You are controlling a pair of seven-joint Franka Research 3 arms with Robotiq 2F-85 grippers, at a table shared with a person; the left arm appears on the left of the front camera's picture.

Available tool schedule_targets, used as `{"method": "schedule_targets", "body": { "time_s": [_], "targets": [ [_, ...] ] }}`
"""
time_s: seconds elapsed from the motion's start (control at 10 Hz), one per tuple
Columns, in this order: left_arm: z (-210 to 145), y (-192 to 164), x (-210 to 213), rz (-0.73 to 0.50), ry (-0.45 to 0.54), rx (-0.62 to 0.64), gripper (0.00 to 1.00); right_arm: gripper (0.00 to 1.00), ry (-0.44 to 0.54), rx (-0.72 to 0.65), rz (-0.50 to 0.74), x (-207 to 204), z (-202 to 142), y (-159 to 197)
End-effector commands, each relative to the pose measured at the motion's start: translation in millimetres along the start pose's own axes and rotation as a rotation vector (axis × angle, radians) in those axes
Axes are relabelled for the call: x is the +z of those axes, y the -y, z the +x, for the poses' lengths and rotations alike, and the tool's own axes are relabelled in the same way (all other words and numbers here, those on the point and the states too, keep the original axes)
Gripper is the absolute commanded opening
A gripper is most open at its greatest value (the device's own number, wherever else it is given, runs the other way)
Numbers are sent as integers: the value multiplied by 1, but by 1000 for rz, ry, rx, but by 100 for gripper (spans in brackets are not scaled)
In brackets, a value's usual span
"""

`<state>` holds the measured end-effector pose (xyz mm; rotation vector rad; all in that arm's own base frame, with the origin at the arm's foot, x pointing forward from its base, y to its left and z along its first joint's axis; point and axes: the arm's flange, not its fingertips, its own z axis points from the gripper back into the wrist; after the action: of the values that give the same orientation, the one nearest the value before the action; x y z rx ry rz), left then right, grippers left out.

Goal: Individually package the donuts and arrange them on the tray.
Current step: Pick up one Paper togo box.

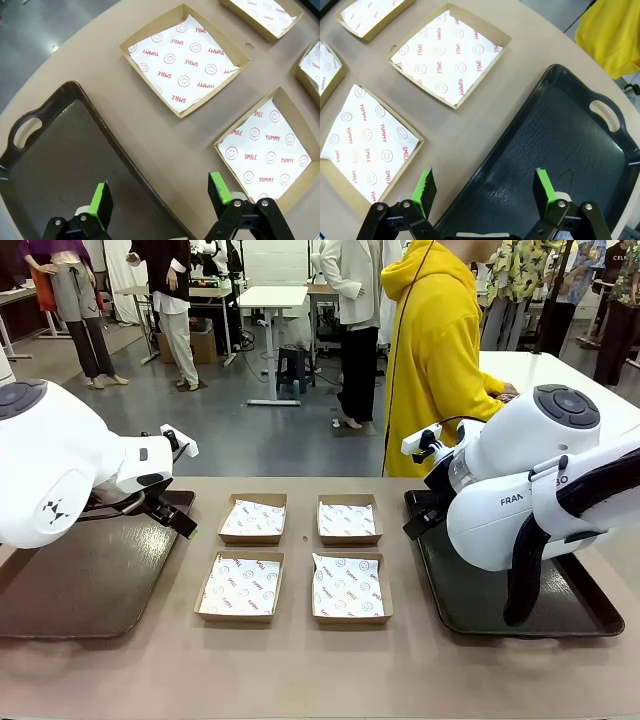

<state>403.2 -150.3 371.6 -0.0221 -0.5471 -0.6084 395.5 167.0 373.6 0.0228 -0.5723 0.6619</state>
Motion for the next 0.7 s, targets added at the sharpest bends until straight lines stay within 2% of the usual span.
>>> {"method": "schedule_targets", "body": {
  "time_s": [0.0, 0.1, 0.3, 0.6],
  "targets": [
    [-18, -1, 17, -42, -1, -2, 100, 100, -24, 7, 8, 12, -19, -2],
    [-45, 6, 44, -88, 10, -36, 100, 100, -57, 8, 16, 33, -47, -10],
    [-85, 13, 82, -167, -64, -115, 100, 100, -110, 22, 44, 72, -92, -25],
    [-129, 26, 108, -254, -103, -105, 100, 100, -204, -14, 65, 105, -148, -37]
  ]
}}
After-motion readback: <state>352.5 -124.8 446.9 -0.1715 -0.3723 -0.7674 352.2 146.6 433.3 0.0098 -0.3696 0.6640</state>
